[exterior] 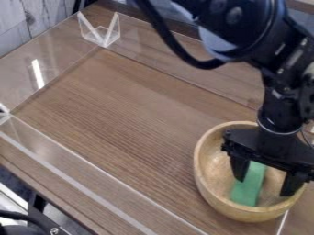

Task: Move green stick from inside the wooden bowl to the table next to it

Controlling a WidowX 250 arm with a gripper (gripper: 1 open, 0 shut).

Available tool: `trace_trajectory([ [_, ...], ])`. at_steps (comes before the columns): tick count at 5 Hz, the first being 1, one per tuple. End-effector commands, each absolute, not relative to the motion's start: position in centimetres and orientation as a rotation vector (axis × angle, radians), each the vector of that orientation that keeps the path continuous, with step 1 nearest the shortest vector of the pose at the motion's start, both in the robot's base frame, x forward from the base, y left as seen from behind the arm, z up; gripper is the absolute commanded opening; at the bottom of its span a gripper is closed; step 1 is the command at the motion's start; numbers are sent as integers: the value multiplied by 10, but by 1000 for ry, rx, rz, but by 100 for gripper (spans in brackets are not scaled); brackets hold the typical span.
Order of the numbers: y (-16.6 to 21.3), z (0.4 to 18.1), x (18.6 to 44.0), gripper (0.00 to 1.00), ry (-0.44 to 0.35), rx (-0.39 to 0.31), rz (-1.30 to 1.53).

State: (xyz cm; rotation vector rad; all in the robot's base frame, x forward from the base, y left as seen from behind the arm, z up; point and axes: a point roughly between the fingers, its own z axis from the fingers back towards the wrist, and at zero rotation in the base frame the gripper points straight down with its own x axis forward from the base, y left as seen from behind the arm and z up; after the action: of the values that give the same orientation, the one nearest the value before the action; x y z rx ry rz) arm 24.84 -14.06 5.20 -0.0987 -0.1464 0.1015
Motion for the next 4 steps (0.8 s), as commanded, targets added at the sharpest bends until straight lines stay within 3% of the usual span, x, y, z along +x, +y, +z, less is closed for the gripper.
trace_trajectory([
  [1,-134,66,260,100,-209,-121,116],
  [4,-109,57,283,100,-225,-119,87],
])
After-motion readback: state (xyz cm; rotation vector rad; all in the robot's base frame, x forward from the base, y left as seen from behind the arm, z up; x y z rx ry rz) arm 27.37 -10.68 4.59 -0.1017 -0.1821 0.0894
